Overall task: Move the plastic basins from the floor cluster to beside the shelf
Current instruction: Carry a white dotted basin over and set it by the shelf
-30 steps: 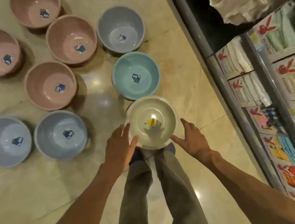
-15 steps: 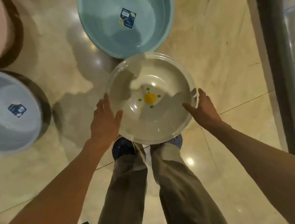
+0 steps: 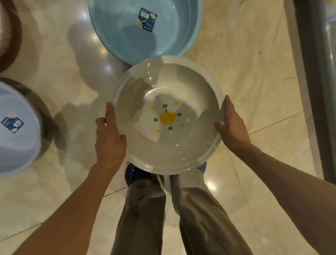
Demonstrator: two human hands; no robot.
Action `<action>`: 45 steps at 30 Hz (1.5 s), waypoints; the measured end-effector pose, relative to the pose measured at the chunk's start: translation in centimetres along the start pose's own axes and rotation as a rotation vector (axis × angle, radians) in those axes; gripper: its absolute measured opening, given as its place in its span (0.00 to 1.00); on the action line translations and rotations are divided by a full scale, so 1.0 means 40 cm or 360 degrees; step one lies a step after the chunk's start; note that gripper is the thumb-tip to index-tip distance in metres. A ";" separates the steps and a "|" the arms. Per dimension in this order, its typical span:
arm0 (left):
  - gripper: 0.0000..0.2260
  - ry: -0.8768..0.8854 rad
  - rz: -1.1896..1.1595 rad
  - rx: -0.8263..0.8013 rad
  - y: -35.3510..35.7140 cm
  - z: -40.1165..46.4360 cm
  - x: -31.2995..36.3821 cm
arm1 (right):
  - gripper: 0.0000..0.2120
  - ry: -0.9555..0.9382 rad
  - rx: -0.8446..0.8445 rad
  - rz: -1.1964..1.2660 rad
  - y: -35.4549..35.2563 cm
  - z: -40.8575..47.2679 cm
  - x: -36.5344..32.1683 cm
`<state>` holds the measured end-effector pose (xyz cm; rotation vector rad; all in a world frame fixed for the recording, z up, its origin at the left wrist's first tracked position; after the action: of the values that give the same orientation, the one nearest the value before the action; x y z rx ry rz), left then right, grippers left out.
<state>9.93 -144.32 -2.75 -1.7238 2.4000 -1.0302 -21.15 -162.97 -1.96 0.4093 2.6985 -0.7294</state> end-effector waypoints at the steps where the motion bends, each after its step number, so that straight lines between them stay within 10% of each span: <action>1: 0.45 0.0005 0.0002 0.0012 -0.023 -0.016 0.004 | 0.41 -0.0038 0.0005 0.0002 -0.014 -0.020 -0.025; 24: 0.39 -0.0041 -0.0407 0.0696 -0.660 -0.747 -0.103 | 0.46 -0.1007 -0.0106 -0.0378 -0.155 -0.636 -0.809; 45: 0.39 -0.0886 -0.1445 0.1393 -0.388 -1.601 -0.753 | 0.30 -0.1476 -0.1022 -0.1117 0.602 -1.196 -1.188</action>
<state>10.99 -89.58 44.70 -2.2141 0.6057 -1.1355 19.78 -126.84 44.36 -0.8529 1.9376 -0.0794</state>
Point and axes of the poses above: each hand's wrist, its own z-axis towards the middle knuckle, its own y-axis out of the palm, x = y × z, the point moved 6 cm from there along z, towards the middle knuckle, and after that the axes turned 12 degrees about -x, right-handed, at the moved point
